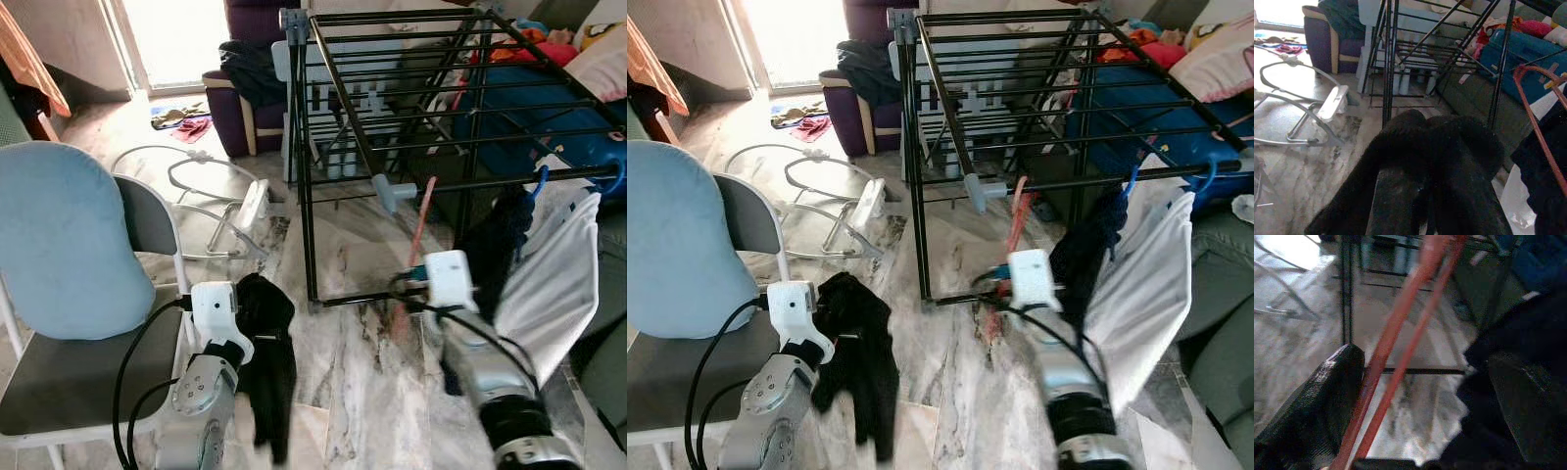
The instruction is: Hang hanger
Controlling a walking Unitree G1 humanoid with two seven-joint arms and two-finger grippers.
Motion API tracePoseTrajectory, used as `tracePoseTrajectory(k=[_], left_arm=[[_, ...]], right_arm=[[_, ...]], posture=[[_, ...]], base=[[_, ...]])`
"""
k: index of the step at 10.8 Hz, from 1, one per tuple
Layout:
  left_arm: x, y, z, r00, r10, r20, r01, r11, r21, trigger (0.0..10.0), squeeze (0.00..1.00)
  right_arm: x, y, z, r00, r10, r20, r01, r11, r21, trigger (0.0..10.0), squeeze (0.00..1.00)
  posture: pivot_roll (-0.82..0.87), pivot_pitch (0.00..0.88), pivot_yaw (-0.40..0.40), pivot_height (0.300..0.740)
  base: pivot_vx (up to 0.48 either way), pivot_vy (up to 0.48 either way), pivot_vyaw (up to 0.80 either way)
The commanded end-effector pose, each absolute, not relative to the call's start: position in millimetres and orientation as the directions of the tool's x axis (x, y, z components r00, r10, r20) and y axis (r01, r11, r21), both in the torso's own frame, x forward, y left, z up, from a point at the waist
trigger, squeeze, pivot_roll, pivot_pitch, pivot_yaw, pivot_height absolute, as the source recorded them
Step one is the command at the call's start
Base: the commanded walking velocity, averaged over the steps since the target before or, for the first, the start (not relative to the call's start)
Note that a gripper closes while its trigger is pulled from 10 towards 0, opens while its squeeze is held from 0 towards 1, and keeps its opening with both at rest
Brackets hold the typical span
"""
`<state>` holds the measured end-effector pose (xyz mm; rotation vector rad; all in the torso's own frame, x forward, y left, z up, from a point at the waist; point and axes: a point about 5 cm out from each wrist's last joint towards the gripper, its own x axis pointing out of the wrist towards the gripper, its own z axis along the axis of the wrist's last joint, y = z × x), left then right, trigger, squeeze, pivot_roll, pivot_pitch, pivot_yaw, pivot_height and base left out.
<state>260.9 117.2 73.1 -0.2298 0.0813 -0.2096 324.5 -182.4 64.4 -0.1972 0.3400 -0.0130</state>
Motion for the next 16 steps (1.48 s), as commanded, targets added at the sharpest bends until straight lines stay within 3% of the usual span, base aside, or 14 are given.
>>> tracePoseTrajectory(k=[1,7,8,9,10,11,15,16], left_arm=[[262.5,112.1,74.8,0.973,-0.227,-0.05,0.209,0.949,-0.237,10.0,0.0],[261.8,111.0,69.2,0.971,-0.222,-0.084,0.197,0.951,-0.236,10.0,0.0],[261.8,110.9,68.3,0.971,-0.222,-0.09,0.195,0.952,-0.237,10.0,0.0],[262.1,110.2,67.1,0.97,-0.223,-0.098,0.195,0.952,-0.235,10.0,0.0],[262.4,109.9,66.6,0.969,-0.224,-0.101,0.196,0.952,-0.235,10.0,0.0],[262.8,109.7,65.9,0.969,-0.225,-0.106,0.196,0.952,-0.234,10.0,0.0],[261.3,110.0,57.4,0.96,-0.229,-0.163,0.192,0.958,-0.214,10.0,0.0],[261.7,110.3,57.2,0.959,-0.229,-0.166,0.193,0.958,-0.211,10.0,0.0]], right_arm=[[326.8,-187.0,66.0,0.94,-0.061,-0.336,-0.003,0.983,-0.186,10.0,0.0],[336.0,-190.7,71.9,0.938,-0.022,-0.345,-0.05,0.979,-0.197,10.0,0.0],[338.0,-191.7,73.5,0.939,-0.013,-0.345,-0.058,0.979,-0.193,4.2,0.0],[341.6,-194.1,77.2,0.939,-0.005,-0.343,-0.067,0.978,-0.2,0.0,0.0],[344.2,-197.3,79.1,0.938,-0.007,-0.347,-0.068,0.977,-0.202,0.1,0.0],[346.0,-200.5,80.2,0.937,-0.01,-0.349,-0.066,0.976,-0.206,2.0,0.0],[343.7,-207.2,72.2,0.92,0.003,-0.393,-0.096,0.972,-0.216,4.5,0.0],[343.3,-206.2,70.7,0.918,0.013,-0.396,-0.106,0.971,-0.213,4.5,0.0]], posture=[[-0.1,0.0,0.004,0.74],[-0.1,0.0,-0.006,0.74],[-0.1,0.0,-0.006,0.74],[-0.1,0.0,-0.008,0.74],[-0.11,0.0,-0.009,0.74],[-0.1,0.0,-0.009,0.74],[-0.1,0.0,-0.009,0.74],[-0.1,0.0,-0.009,0.74]], base=[[0.0,0.0,0.0],[0.0,0.0,0.0],[0.0,0.0,0.0],[0.0,0.0,0.0],[0.0,0.0,0.0],[0.0,0.0,0.0],[0.0,0.0,0.0],[0.0,0.0,0.0]])
